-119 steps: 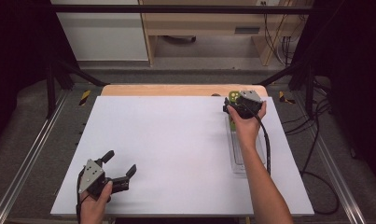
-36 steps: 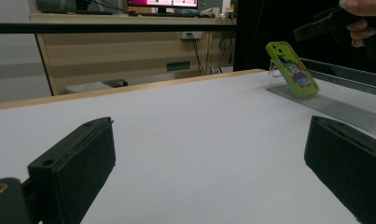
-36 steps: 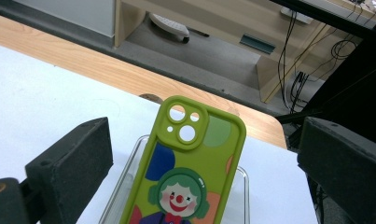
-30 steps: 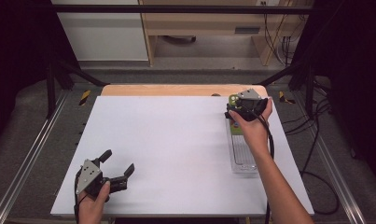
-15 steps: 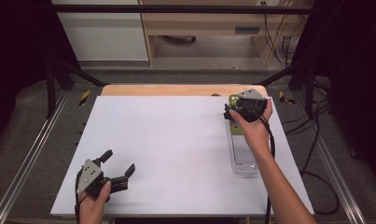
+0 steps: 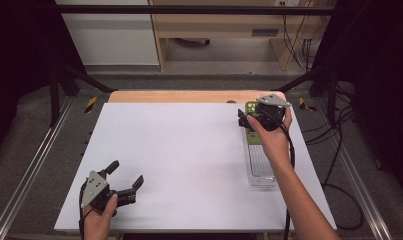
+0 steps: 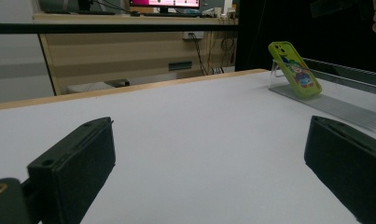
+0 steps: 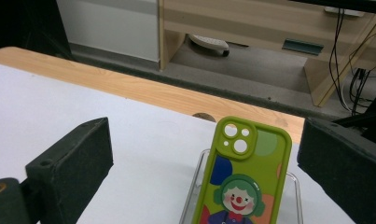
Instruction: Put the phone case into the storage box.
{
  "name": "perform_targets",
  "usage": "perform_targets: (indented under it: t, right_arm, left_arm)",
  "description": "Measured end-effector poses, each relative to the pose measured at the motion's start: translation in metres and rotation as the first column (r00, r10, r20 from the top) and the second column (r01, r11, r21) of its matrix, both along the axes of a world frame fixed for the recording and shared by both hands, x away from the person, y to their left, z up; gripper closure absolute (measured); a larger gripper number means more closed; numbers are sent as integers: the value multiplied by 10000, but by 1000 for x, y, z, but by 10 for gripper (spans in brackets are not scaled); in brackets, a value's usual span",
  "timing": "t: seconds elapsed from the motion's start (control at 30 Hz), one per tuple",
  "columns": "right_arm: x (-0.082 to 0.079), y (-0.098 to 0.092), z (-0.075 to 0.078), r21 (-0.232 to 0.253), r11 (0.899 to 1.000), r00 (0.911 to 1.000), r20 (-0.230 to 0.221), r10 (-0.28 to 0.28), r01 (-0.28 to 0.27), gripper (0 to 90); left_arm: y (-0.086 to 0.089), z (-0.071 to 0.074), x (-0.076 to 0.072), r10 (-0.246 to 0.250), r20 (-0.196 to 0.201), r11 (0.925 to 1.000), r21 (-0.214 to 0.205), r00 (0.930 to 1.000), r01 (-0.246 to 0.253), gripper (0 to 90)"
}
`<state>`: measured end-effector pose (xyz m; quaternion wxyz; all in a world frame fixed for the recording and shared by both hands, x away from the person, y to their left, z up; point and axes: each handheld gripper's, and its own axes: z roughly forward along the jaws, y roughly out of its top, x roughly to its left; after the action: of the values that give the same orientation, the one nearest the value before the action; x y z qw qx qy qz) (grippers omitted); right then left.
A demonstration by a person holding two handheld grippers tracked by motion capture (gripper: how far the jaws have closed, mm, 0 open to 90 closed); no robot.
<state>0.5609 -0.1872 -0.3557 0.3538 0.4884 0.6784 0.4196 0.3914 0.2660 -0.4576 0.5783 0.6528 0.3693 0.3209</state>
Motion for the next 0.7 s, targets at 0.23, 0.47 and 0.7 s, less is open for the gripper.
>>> perform_targets:
  t: [0.23, 0.47, 0.7]
  right_arm:
    - [-4, 1, 4, 411, 9990, 9998, 90, 181, -185, 34]
    - [-7, 2, 8, 744, 9967, 9993, 214, 297, -312, 33]
    - [-11, 4, 11, 925, 9947, 9986, 298, 426, -452, 34]
  left_arm:
    - [1, 0, -1, 17, 19, 10000, 87, 10000, -18, 13]
    - [2, 0, 0, 77, 21, 10000, 36, 10000, -77, 13]
    - [5, 1, 0, 157, 24, 9999, -9, 9999, -157, 13]
